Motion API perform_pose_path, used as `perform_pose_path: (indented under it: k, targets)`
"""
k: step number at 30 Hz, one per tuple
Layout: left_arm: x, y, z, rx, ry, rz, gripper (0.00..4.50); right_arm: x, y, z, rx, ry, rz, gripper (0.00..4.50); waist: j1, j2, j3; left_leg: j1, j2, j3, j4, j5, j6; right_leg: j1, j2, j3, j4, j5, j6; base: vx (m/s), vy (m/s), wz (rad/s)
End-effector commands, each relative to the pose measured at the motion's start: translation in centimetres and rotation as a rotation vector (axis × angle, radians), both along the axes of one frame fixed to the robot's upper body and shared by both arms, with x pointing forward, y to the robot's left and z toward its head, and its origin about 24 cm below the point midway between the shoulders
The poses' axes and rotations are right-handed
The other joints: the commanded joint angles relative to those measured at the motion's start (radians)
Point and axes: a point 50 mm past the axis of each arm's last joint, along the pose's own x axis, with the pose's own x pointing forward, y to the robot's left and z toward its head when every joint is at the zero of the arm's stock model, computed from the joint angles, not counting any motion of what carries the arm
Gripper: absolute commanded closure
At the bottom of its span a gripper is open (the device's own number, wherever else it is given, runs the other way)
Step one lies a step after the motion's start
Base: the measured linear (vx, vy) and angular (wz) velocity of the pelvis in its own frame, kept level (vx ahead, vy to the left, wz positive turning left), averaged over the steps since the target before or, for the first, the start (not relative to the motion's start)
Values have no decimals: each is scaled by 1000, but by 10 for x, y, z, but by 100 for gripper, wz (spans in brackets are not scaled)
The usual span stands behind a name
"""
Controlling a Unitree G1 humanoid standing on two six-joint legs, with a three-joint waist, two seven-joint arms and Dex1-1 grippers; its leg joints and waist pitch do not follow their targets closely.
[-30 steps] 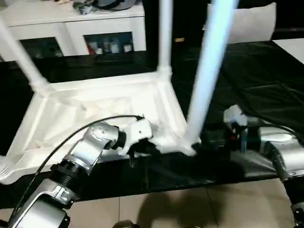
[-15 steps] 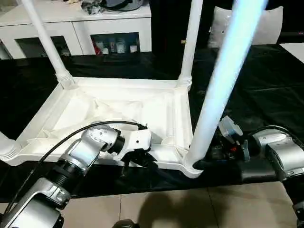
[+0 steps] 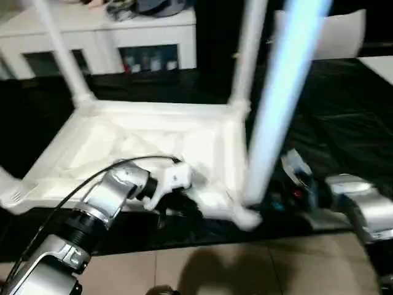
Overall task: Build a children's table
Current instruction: Rotate leg to tighten
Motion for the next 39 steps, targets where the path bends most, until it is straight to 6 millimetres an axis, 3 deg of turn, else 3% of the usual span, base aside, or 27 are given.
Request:
perform_pose_path:
  k: [1,2,3,4,5,6,7,8,9,10,11,12,13,14,15,17,21,24,25,26,27,29,32,35,36,39]
  targets:
    - [-1,-29,1,-75,13,48,450,11,27,-11,-25,33,-121,248,-12,-20,-45,6,70,-41,-87,-266,11,46,-89,53,-119,-584,-92,0,0,0]
    - [-1,-29,1,-75,13,48,450,11,27,-11,-25,33,-121,248,-22,-21,-45,6,70,-43,-88,-274,2,47,-89,52,-120,-593,-82,0,0,0]
    - [5,-38,1,-94,17,138,450,19,37,-18,-48,59,-249,248,-44,-20,-43,4,67,-47,-89,-310,-2,46,-85,46,-126,-622,-60,0,0,0]
    - [6,-40,1,-96,19,156,450,20,39,-19,-52,63,-269,249,-52,-15,-42,11,66,-45,-87,-321,-7,39,-83,45,-130,-630,-61,0,0,0]
    - [9,-44,2,-102,25,199,450,23,43,-21,-60,72,-317,249,-67,-19,-38,15,59,-47,-82,-346,-9,36,-83,38,-141,-666,-50,0,0,0]
    - [12,-49,2,-113,25,242,450,28,47,-23,-66,83,-387,250,-71,-14,-39,22,57,-46,-79,-360,-7,34,-84,35,-147,-680,-45,0,0,0]
    - [14,-52,3,-118,25,268,450,31,50,-24,-71,91,-433,250,-87,-9,-35,28,54,-48,-78,-388,-4,33,-82,24,-155,-700,-34,0,0,0]
    - [19,-58,5,-138,19,336,450,38,56,-27,-70,92,-521,250,-99,3,-35,29,56,-54,-80,-421,-10,37,-82,14,-160,-695,-22,0,0,0]
    - [22,-62,6,-149,17,386,450,43,61,-29,-71,95,-584,250,-110,3,-36,33,59,-56,-83,-446,-14,35,-78,9,-163,-679,-24,0,0,0]
    - [27,-66,7,-158,5,444,450,48,67,-28,-65,69,-629,250,-126,10,-35,35,66,-63,-87,-507,-21,41,-77,-7,-165,-650,-17,0,0,0]
    - [32,-70,9,-167,-11,510,450,53,74,-27,-34,33,-662,250,-139,17,-37,34,77,-73,-98,-566,-29,55,-77,-14,-157,-593,-13,-4,53,-1]
    - [34,-71,10,-172,-22,532,450,54,76,-25,-13,22,-672,216,-149,19,-38,27,82,-76,-105,-589,-28,60,-83,-8,-150,-535,-26,-4,53,-1]
    - [34,-71,10,-172,-22,532,450,54,76,-25,-13,22,-672,195,-149,19,-38,27,82,-76,-105,-589,-28,60,-83,-8,-150,-535,-26,0,0,0]
    - [35,-72,12,-173,-39,542,450,56,80,-23,21,15,-684,181,-151,13,-43,20,73,-71,-105,-544,-18,58,-93,9,-147,-495,-57,0,0,0]
    - [34,-72,12,-172,-41,536,450,56,80,-22,29,14,-681,181,-151,12,-43,18,70,-68,-102,-518,-11,57,-97,14,-148,-492,-71,0,0,0]
    - [32,-72,13,-168,-50,502,450,55,81,-19,53,3,-663,172,-142,5,-50,-1,72,-64,-100,-382,29,65,-101,31,-134,-423,-117,0,0,0]
    - [28,-64,10,-140,-72,441,450,50,70,-13,34,-105,-602,123,-122,1,-61,-10,78,-51,-90,-202,88,69,-101,43,-110,-255,-175,0,0,0]
    - [28,-59,9,-127,-83,423,450,49,62,-11,49,-131,-592,97,-103,-2,-69,-15,73,-42,-78,-100,129,68,-97,43,-98,-181,-197,0,0,0]
    - [27,-55,8,-117,-90,402,450,48,52,-8,60,-153,-573,91,-101,-1,-68,-17,73,-41,-76,-87,136,67,-97,44,-95,-168,-201,0,0,0]
    - [26,-49,6,-102,-95,374,450,46,40,-2,66,-195,-546,77,-89,1,-69,-16,72,-40,-72,-76,149,67,-96,43,-94,-164,-193,0,0,0]
    - [26,-48,6,-101,-95,372,450,46,39,-1,66,-201,-544,77,-85,1,-72,-16,73,-39,-70,-65,156,67,-96,44,-91,-153,-194,0,0,0]
    - [24,-36,6,-78,-95,307,450,35,17,10,57,-252,-396,51,-72,4,-74,-19,75,-39,-64,-9,185,62,-89,41,-81,-94,-199,0,0,0]
    - [23,-31,7,-70,-99,265,450,27,7,14,42,-246,-311,25,-53,2,-73,-14,80,-36,-63,-24,202,59,-86,42,-80,-107,-192,0,0,0]
    - [20,-25,7,-41,-106,176,450,18,-7,18,6,-224,-207,2,-40,3,-68,-8,87,-39,-71,-76,171,55,-83,40,-89,-204,-175,0,0,0]
    - [18,-23,6,-33,-106,134,450,15,-11,19,-14,-223,-170,2,-38,0,-67,-8,87,-37,-71,-91,158,55,-85,43,-89,-219,-172,0,0,0]
    - [11,-20,7,-34,-108,5,450,9,-19,21,-47,-215,-78,2,-34,2,-68,-6,88,-34,-72,-104,144,52,-85,46,-90,-224,-175,0,0,0]
